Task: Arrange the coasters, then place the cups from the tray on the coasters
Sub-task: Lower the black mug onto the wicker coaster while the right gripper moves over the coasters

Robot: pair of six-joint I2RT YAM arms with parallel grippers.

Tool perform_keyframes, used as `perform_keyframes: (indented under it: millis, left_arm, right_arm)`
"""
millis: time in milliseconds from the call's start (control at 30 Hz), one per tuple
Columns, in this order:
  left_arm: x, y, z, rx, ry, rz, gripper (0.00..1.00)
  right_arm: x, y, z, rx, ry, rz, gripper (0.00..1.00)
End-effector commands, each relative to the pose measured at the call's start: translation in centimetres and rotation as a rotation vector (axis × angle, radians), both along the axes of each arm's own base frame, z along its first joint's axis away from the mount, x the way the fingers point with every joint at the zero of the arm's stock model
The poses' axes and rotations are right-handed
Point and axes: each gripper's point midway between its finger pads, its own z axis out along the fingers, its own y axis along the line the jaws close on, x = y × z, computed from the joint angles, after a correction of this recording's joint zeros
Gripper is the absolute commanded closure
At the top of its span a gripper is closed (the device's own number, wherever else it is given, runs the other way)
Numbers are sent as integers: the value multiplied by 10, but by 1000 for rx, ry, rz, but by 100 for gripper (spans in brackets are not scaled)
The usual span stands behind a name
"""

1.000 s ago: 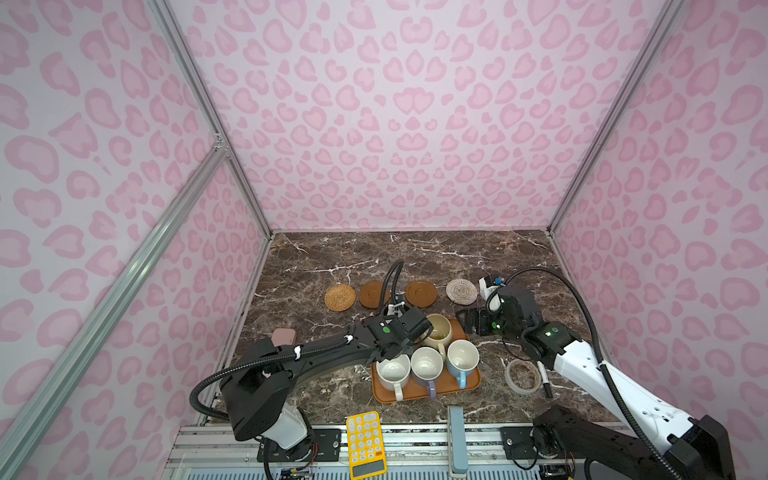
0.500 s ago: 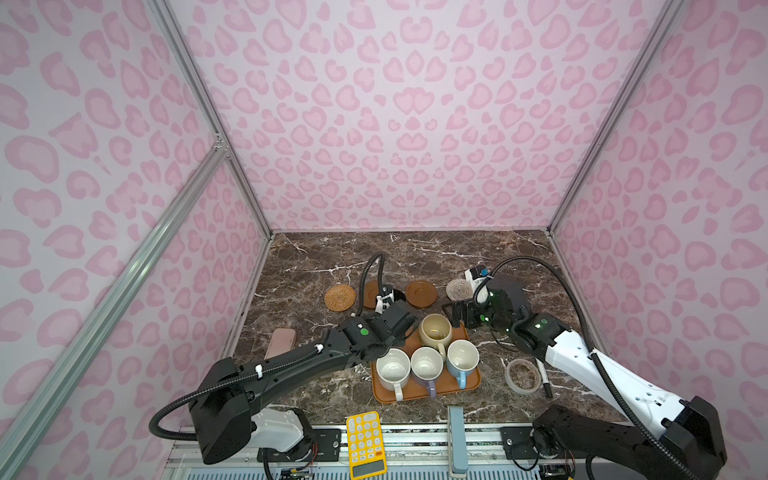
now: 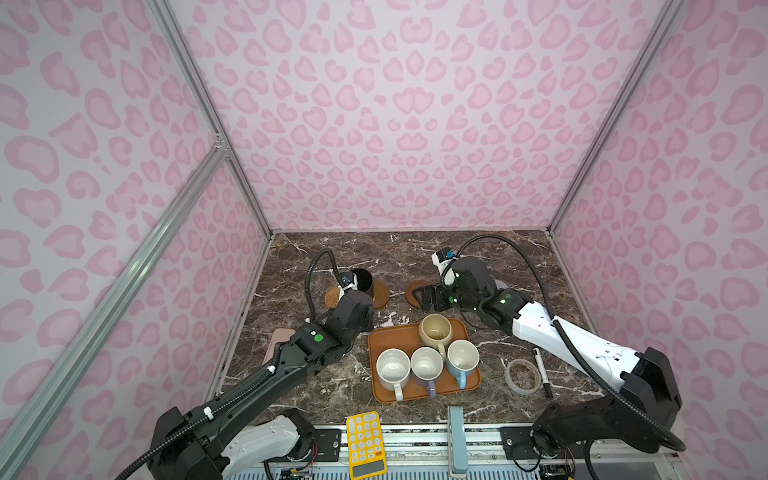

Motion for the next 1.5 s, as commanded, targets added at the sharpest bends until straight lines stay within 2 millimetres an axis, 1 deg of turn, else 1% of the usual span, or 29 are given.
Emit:
perform_keyframes:
  millis: [0,100,167,267,367,433,467,500,667,767,833,1000,1100,1267,1367,1467]
  left_arm:
    - [21,10,18,-26,-112,34,98]
    - [33,26,8,-9,-91,86,98]
    - [40,35,-3,-5,-70,114,98]
    - [51,41,-15,-35,-58,123,98]
    - [60,45,-24,-17,-43,138,98]
    - [66,49,-34,6,-27,156,98]
    - [69,50,-39,16,-20,160,98]
    - [71,51,-43,25,-14,163,98]
    - [81,58,-61,54,8,192,98]
    - [86,59,-67,52,14,188,98]
    - [88,57,-69,52,14,180,98]
    - [96,59,-74,68,21,185,98]
    - [95,59,-77,60,13,192,98]
    - [99,63,-90,84,38,203,98]
    - [97,64,-97,85,49,204,97]
    - [93,67,-103,91,58,215,97]
  right_arm:
    - [7,15,-5,10,13,22,2]
    - [15,27,-13,-23,20,23,2]
    - [19,39,-17,-38,36,43,2]
    - [24,55,-24,-49,64,73,1]
    - [28,68,-31,-66,95,101,2]
    - [30,71,-38,-86,117,115,1]
    - [29,71,-46,-100,131,119,1]
    - [34,76,-37,-85,112,121,1]
    - [36,78,-46,-108,126,129,1]
    - [36,77,-48,-112,127,126,2]
    - [37,78,-49,-111,129,126,2]
    - [36,77,-54,-123,139,126,2]
    - [35,75,-54,-127,138,124,2]
    - [34,73,-56,-137,140,121,2]
    - [32,70,-59,-141,145,121,2]
    - [32,69,-54,-138,133,118,2]
